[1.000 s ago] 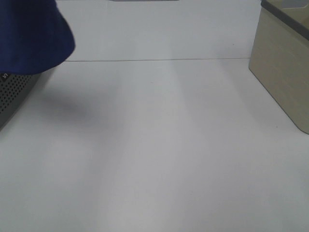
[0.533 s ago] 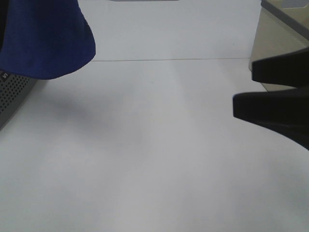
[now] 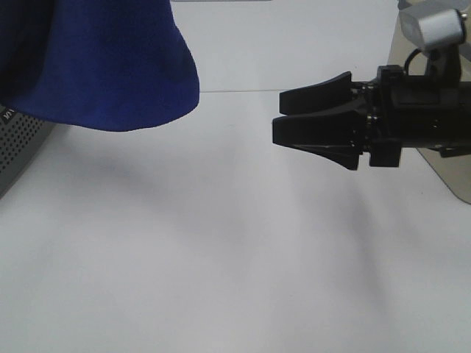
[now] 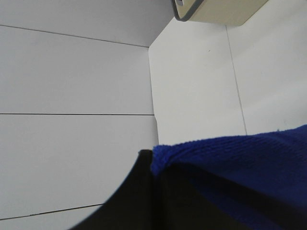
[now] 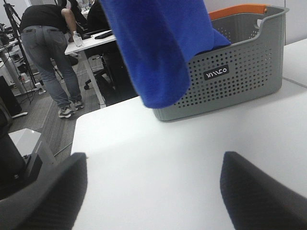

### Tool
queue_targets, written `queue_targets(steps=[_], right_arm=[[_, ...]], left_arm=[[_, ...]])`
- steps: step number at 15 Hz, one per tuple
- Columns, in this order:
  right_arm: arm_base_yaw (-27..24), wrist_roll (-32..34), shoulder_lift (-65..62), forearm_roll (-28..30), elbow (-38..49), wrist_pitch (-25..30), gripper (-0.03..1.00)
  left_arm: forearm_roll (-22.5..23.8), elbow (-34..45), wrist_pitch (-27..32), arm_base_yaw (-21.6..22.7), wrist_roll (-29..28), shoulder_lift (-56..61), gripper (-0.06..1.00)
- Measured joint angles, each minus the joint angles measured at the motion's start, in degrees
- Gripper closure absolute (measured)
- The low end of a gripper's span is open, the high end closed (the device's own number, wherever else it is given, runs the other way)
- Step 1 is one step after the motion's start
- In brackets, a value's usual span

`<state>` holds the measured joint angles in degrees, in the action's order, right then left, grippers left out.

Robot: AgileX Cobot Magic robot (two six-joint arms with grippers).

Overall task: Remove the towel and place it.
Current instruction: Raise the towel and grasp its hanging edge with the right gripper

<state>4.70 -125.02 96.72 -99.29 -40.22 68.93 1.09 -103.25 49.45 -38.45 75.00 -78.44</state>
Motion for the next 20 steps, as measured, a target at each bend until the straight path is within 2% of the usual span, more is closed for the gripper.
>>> queue_targets(steps=[3, 8, 12, 16, 18, 20], right_arm=[[4.3, 1.3, 6.1, -0.2, -9.4, 0.0, 0.22], [11.8, 5.3, 8.0, -0.2, -21.1, 0.0, 0.22], [18.5, 6.9, 8.0, 1.1, -24.5, -4.5, 0.22], [19.8, 11.5, 8.0, 6.9, -24.5, -2.7, 0.22], [19.8, 12.1, 8.0, 7.6, -24.5, -0.2, 0.27], [19.8, 12.8, 8.0, 8.5, -24.5, 0.2, 0.4]], left_arm=[[-1.4, 0.0, 0.0, 0.0, 0.0, 0.0, 0.94], [-3.6, 0.0, 0.0, 0.0, 0.0, 0.0, 0.94], [-4.8, 0.0, 0.0, 0.0, 0.1, 0.0, 0.94], [-4.2, 0.0, 0.1, 0.0, 0.2, 0.0, 0.94], [-3.8, 0.0, 0.1, 0.0, 0.2, 0.0, 0.94], [-3.7, 0.0, 0.1, 0.0, 0.2, 0.0, 0.94]])
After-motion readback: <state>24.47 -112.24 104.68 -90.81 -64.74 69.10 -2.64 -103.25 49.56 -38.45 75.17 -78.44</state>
